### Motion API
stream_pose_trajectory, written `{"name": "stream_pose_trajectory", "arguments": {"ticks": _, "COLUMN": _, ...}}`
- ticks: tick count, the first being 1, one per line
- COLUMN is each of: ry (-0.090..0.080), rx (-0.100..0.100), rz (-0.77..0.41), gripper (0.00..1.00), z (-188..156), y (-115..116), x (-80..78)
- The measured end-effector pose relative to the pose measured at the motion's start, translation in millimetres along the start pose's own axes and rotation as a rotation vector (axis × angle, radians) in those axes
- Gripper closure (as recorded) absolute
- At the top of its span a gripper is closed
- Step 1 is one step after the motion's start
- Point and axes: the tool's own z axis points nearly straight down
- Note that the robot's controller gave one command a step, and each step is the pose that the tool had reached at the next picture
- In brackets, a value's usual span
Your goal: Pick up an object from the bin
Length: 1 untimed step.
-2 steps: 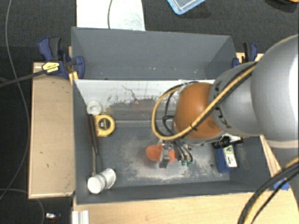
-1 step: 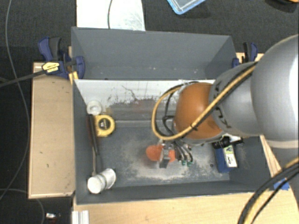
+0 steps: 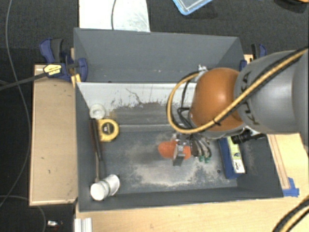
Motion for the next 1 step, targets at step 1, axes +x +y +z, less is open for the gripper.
{"name": "stream_pose_trajectory", "arguments": {"ticks": 1, "ry": 0.007, "rx": 0.001, "rz": -0.016, "gripper": 1.00, "z": -75.7, "y": 9.1, "x": 9.2}}
